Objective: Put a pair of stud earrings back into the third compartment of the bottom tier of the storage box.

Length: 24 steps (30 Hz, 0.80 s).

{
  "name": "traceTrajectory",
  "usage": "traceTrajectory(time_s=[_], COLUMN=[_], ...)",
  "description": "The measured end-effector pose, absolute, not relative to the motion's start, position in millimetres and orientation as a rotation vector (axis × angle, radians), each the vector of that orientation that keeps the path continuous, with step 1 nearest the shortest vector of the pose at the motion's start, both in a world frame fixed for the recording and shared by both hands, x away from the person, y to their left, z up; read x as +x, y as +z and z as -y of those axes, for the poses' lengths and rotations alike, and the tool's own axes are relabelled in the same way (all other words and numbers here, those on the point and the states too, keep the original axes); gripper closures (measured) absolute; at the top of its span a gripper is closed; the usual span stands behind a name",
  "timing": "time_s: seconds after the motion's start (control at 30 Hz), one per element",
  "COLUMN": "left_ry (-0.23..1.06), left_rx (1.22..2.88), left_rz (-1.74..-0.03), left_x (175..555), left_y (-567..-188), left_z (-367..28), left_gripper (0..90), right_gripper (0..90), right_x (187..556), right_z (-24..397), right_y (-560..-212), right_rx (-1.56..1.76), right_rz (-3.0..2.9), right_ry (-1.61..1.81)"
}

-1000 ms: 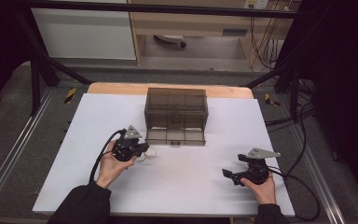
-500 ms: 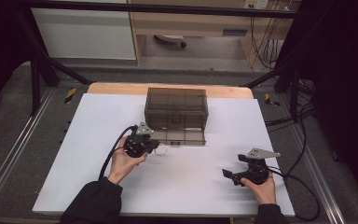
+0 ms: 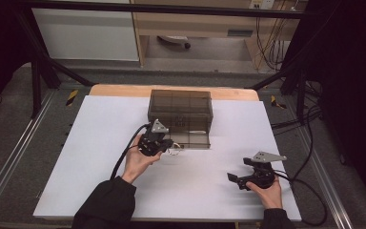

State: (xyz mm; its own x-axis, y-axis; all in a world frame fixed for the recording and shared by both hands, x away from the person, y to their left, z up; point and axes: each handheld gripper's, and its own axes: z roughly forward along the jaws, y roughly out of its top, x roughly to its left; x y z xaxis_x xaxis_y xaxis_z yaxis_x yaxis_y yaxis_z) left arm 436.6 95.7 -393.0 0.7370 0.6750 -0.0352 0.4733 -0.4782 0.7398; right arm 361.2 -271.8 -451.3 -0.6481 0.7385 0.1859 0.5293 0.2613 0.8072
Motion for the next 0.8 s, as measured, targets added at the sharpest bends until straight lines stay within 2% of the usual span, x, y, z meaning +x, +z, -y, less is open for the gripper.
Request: traceTrajectory(time_s=[0.8], left_ry=[0.374], left_rx=[2.177], left_rz=[-0.857], left_x=[462], left_y=[-382], left_z=[-51], left_gripper=[86.4], right_gripper=[0.8], right_x=[361], right_z=[272], right_y=[-451], right_rx=[1.177], right_rz=[-2.305], right_ry=[1.327])
